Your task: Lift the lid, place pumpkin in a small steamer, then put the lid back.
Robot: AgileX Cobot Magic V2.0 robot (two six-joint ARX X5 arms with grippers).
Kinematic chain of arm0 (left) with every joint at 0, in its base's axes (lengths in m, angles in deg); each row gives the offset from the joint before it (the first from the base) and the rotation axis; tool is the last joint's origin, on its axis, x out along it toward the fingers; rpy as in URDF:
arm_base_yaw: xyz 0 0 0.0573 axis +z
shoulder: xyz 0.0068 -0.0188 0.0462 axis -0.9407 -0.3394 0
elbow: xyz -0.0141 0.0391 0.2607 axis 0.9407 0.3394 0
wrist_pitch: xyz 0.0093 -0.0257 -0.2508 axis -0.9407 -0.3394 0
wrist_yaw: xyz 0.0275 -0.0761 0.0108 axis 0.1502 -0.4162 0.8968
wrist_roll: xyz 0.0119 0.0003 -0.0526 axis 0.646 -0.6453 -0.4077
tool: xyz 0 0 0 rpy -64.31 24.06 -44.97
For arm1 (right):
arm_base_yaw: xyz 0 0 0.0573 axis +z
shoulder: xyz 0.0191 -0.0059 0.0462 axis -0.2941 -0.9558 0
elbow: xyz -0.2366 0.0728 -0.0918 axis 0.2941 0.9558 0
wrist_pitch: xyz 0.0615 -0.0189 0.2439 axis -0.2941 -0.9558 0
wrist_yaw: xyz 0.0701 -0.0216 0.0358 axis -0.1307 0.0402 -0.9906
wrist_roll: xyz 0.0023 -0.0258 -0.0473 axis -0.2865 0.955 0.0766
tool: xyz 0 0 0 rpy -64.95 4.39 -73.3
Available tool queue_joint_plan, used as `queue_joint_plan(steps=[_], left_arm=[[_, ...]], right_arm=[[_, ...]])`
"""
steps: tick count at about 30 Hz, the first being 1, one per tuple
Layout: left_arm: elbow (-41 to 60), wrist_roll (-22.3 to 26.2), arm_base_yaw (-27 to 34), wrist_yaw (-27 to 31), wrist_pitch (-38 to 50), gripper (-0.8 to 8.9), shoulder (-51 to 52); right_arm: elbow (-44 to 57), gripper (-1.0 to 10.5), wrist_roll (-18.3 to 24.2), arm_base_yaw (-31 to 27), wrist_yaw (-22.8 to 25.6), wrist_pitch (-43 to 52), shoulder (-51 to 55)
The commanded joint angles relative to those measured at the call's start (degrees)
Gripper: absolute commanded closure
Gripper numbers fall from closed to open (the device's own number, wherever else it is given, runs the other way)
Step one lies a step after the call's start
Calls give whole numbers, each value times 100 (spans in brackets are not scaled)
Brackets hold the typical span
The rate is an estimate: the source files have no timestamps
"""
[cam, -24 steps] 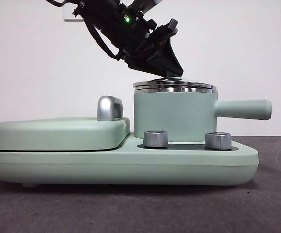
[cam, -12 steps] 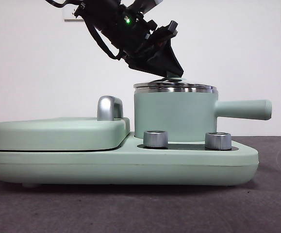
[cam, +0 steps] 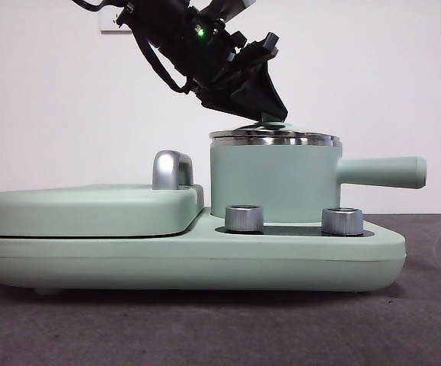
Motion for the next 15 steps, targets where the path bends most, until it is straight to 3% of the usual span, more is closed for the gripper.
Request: queue_joint_plan(steps=[1, 12, 15], left_arm=[[-94, 28, -28, -107, -103, 799, -195], [-96, -17, -11, -118, -2, 799, -203], [-96, -11, 15, -343, 9, 800, -203]], right_arm=[[-39, 410, -66, 35, -39, 61, -11], [-39, 411, -81, 35, -57, 61, -11], [-39, 411, -81, 35, -83, 61, -11]])
